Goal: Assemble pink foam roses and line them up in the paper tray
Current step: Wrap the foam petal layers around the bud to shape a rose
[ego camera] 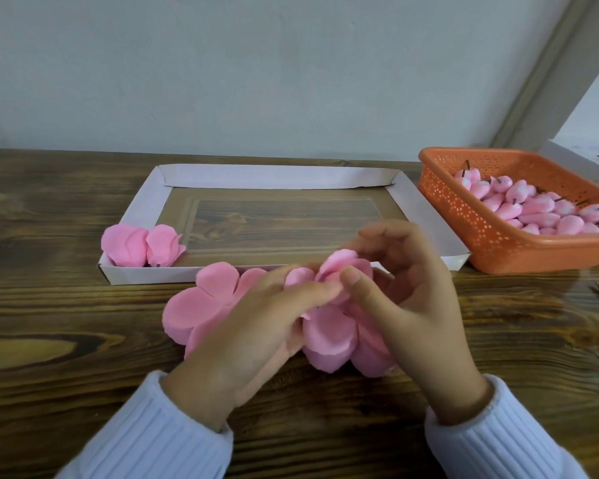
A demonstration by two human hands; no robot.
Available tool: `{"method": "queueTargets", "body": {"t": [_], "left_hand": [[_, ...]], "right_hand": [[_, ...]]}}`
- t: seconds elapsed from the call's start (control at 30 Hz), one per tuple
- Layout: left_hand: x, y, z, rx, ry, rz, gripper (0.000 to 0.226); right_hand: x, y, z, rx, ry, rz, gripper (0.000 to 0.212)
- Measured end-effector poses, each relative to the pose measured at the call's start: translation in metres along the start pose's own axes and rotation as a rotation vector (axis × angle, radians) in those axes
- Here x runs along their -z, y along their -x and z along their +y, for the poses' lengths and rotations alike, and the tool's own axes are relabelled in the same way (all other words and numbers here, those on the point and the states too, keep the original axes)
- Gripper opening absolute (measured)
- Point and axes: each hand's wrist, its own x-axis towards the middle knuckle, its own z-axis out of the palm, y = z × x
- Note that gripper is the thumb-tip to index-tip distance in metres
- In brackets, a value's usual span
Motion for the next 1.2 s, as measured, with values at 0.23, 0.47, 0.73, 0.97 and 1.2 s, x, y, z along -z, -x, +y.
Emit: {"method": "queueTargets", "body": {"t": [0.23,0.47,0.73,0.97,1.2], "left_hand": [[0.0,-0.001,-0.001,-0.018,-0.016,0.047,0.024],[0.0,-0.001,0.0,0.008,0.078,-0.02,0.029],[0.0,0.001,0.007,0.09,0.065,-0.136,0.031],[-0.002,0.0,-0.001,0.049,-0.067,-0.087,0.026],[0.0,-0.003,-0.005,-0.022,-0.092,0.124,0.026]], "right_hand": [[0.0,-0.002,-0.001,0.017,-0.032,-0.058,0.035],[0.001,-0.001,-0.003,0.001,-0.018,-0.066,0.035],[0.006,-0.004,-0.002,-0.102,-0.071,-0.033,0.032],[0.009,-0.004,-0.001,-0.195,-0.066,-0.157,0.024],[0.008,-0.005,-0.001,-0.232,-0.039,0.046,0.028]]}}
